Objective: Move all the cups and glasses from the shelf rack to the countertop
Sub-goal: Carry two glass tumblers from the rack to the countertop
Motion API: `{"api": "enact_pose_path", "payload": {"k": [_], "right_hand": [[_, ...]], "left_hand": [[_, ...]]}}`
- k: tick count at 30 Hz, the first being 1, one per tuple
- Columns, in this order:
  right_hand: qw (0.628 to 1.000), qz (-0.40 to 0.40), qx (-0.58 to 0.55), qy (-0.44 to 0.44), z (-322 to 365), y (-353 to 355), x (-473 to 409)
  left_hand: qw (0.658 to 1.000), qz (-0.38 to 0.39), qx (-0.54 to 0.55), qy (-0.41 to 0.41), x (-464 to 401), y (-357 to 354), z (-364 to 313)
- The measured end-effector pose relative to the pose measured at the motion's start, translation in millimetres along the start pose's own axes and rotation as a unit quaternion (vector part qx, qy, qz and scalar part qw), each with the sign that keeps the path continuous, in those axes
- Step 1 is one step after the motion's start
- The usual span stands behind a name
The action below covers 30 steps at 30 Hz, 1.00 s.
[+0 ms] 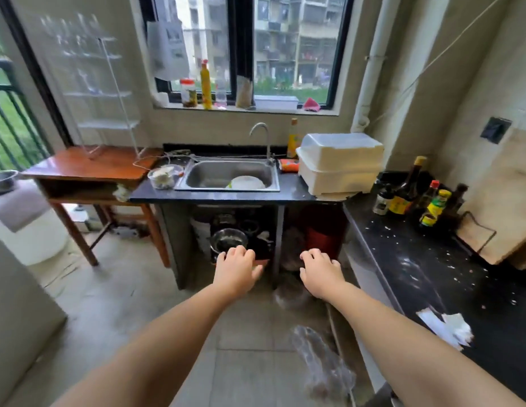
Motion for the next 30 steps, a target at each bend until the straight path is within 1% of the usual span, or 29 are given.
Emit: {"api": "enact_pose_path", "payload": {"k": [4, 5, 8, 12, 16, 19, 24, 30], "right_hand": [[0.999, 0.005, -0.005, 0.047, 109.1, -4.0, -30.4], [0.997, 0.004, 0.000, 0.071, 143.6, -5.2, -38.3], [0.990, 0.004, 0.019, 0.139, 222.9, -6.6, -52.5], [0.979, 0.009, 0.043, 0.199, 303.6, -7.2, -73.8], [0.972, 0.017, 0.047, 0.231, 360.9, -7.4, -98.6], [0.967, 0.023, 0.049, 0.250, 397.3, -4.7, -132.9], [0.966, 0.012, 0.043, 0.253, 449.9, 17.1, -214.3], [0.963, -0.015, 0.052, 0.263, 513.0, 77.8, -327.5]], "left_hand": [[0.998, -0.014, 0.007, 0.061, 16.6, 25.1, 109.3], [0.996, -0.018, 0.015, 0.085, 22.6, 33.1, 141.3], [0.988, -0.028, 0.044, 0.143, 33.7, 47.2, 210.4], [0.973, -0.051, 0.102, 0.201, 40.6, 57.5, 270.8], [0.965, -0.057, 0.109, 0.231, 35.5, 63.7, 313.3], [0.964, -0.060, 0.109, 0.236, 15.6, 71.7, 345.2], [0.965, -0.071, 0.096, 0.234, -48.2, 98.9, 407.2], [0.960, -0.093, 0.100, 0.244, -140.1, 154.7, 488.8]]}}
Point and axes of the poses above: each hand's wrist, its own x-axis away from the middle knuckle, its own y-axis out of the back of the hand, z = x × y, the point moved 1 cm from there along -x, towards the middle knuckle, and after that the axes turned 10 degrees about z, right-handed, at the moved point
